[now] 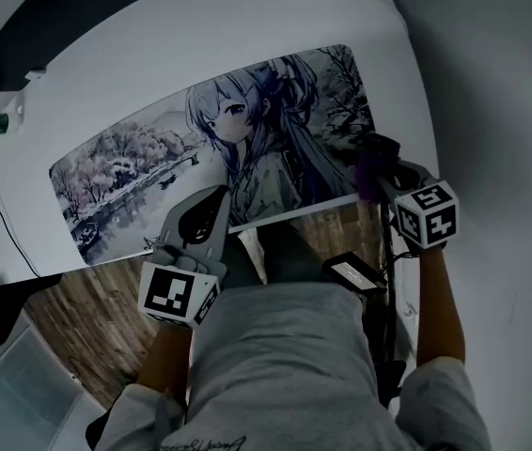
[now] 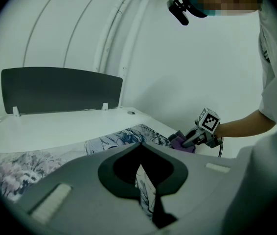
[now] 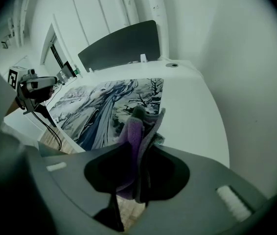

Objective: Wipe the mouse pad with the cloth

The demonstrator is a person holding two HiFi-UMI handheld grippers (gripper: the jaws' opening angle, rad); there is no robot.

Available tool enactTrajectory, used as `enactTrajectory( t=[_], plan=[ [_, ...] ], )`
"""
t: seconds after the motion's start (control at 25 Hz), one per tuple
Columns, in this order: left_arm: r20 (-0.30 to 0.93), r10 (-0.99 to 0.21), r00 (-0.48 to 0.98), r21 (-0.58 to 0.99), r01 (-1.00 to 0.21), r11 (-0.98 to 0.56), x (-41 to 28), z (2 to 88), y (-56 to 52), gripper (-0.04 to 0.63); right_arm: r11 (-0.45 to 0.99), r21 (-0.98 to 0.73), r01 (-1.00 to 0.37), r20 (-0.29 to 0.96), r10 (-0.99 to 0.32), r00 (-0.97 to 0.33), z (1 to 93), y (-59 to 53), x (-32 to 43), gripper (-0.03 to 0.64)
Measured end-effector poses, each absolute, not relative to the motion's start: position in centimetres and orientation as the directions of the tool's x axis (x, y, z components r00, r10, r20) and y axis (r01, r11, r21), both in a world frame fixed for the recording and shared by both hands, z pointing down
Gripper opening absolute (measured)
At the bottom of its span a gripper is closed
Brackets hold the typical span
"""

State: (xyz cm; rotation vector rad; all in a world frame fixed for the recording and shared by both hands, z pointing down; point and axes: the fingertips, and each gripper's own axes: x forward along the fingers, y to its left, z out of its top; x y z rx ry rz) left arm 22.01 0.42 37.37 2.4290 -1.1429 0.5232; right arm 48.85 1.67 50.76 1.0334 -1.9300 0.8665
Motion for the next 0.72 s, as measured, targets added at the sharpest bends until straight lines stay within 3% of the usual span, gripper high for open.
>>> enactTrajectory(
  t=[0.52,0.72],
  plan=[
    [0.472,-0.634,0.613,0.208,-0.776,-0.596,21.5,36.6,0.8,0.020,0.373,-0.201,-0.906,0.847,-0.398,-0.352,49.9,1.5,48.4,0.098],
    [0.447,-0.662,0.602,0.200,-0.788,-0.582,18.7,35.3,1.5,0.020,0.358,-0.255,-0.898,0.785,-0.465,-0.409,46.6,1.2,44.7,0.095]
  ],
)
